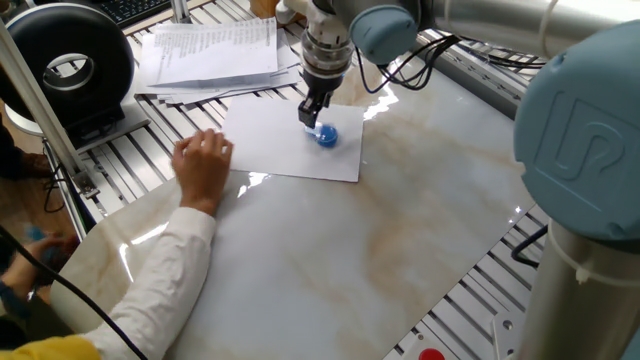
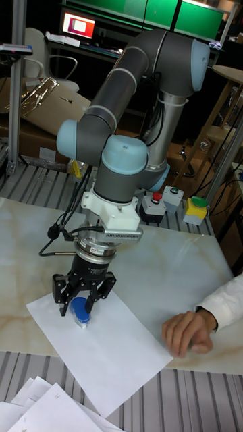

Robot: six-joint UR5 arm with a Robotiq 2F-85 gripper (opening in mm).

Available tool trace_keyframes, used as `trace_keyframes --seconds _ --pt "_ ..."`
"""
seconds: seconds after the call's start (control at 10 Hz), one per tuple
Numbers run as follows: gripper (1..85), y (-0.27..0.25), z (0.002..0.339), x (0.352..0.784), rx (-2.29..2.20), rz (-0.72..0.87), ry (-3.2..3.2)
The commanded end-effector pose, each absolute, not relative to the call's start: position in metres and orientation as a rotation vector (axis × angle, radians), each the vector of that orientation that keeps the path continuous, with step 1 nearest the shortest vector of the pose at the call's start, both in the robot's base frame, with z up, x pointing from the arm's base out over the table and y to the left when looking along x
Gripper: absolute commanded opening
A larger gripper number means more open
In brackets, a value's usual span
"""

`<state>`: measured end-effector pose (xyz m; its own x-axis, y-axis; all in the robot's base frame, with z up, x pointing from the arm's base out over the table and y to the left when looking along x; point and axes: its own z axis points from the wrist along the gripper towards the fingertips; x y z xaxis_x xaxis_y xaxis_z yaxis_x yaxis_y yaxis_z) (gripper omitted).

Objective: Use the correction tape on paper

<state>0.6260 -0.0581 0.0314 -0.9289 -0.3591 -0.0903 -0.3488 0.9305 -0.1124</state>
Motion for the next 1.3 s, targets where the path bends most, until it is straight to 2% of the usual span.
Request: trace_keyframes --seconds 0.0,0.2,1.2 --pt "2.0 -0.077 0.043 0.584 -0.394 -0.184 3.141" --pt "1.7 -0.057 0.047 0.591 -0.296 -0.082 3.096" --pt "1.7 -0.036 0.05 0.607 -0.109 0.058 3.033"
